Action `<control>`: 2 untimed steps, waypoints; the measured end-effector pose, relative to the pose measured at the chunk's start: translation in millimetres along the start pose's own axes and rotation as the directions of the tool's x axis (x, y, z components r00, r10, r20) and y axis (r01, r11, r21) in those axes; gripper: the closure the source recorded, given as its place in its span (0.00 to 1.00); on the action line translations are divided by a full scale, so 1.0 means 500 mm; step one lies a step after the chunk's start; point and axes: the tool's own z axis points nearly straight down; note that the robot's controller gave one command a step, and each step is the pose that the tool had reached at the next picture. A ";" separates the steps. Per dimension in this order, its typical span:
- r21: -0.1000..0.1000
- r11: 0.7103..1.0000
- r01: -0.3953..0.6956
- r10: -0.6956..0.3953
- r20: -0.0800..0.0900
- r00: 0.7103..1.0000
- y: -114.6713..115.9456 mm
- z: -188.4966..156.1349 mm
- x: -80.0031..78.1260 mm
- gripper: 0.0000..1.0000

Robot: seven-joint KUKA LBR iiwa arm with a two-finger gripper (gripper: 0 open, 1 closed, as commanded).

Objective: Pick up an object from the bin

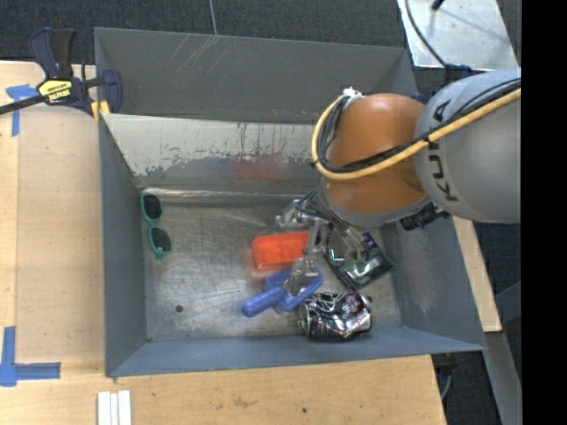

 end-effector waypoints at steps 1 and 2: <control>0.000 1.000 -0.001 0.001 0.008 1.000 0.000 -0.008 -0.004 0.00; 0.000 1.000 0.018 -0.018 0.016 1.000 -0.034 0.087 -0.044 0.00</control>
Offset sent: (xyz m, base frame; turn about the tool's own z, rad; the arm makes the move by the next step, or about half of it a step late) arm 0.0325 -0.0311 -0.0874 -0.0300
